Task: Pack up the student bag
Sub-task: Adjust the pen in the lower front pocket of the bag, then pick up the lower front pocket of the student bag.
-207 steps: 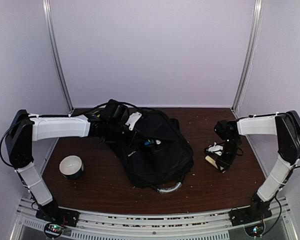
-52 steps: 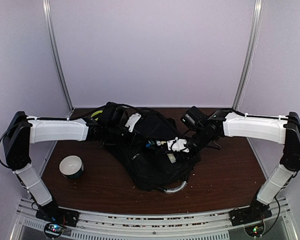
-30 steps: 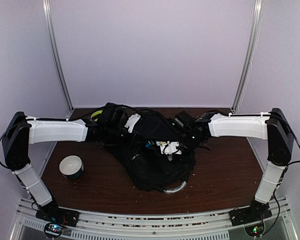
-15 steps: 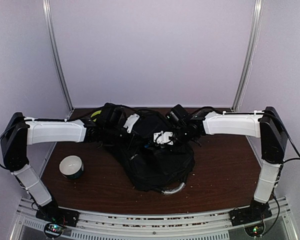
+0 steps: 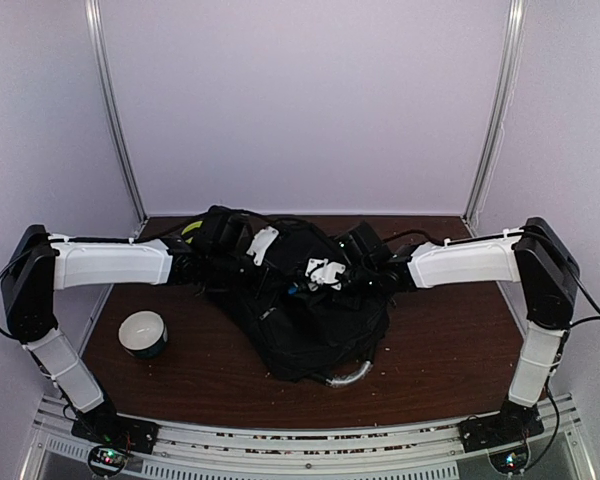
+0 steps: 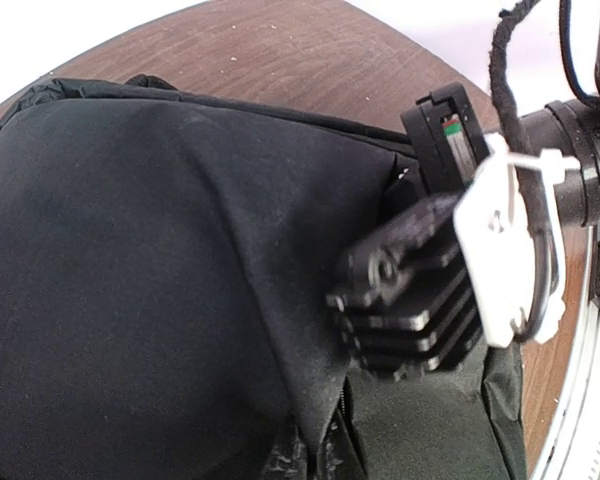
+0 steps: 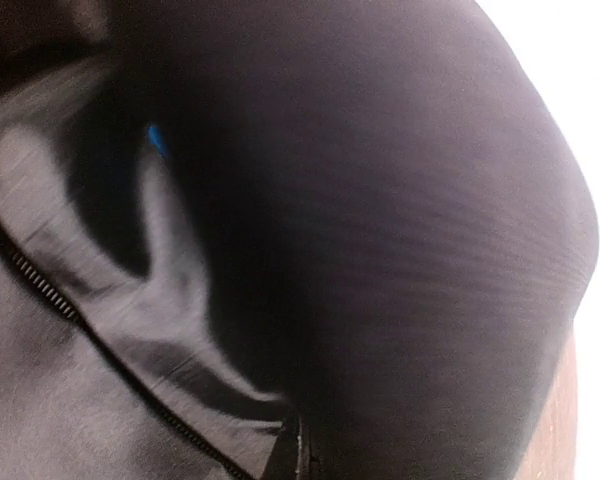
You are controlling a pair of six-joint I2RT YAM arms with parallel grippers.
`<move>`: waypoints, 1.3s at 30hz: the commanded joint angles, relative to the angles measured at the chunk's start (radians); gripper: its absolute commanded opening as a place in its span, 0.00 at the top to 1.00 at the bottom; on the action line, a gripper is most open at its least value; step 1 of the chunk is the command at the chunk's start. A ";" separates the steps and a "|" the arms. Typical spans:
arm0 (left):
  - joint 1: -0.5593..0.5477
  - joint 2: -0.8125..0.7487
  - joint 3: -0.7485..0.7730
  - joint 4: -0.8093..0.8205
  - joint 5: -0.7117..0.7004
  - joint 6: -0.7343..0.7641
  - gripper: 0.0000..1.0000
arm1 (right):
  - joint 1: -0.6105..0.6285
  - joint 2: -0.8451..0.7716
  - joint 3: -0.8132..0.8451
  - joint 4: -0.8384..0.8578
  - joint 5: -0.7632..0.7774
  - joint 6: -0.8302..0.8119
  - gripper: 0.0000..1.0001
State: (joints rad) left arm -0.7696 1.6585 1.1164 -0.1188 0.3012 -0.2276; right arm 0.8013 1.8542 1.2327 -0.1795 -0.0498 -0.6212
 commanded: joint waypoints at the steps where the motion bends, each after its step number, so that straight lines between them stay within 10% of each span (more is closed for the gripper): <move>1: -0.005 -0.049 -0.003 0.076 0.031 0.018 1.00 | -0.008 -0.033 -0.019 0.142 0.117 0.106 1.00; 10: -0.005 -0.047 0.010 0.050 0.011 0.034 1.00 | -0.007 -0.111 0.009 -0.060 -0.049 0.136 0.93; 22: -0.004 -0.247 -0.078 -0.004 -0.155 0.003 0.47 | -0.005 -0.314 -0.012 -0.364 -0.318 0.152 0.64; 39: 0.047 -0.364 -0.224 -0.297 -0.407 -0.536 0.18 | 0.195 0.045 0.495 -0.638 -0.367 0.039 0.56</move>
State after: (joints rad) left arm -0.7479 1.3170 0.9398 -0.4042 -0.0868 -0.5854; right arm 0.9401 1.8038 1.6333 -0.7368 -0.4316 -0.5369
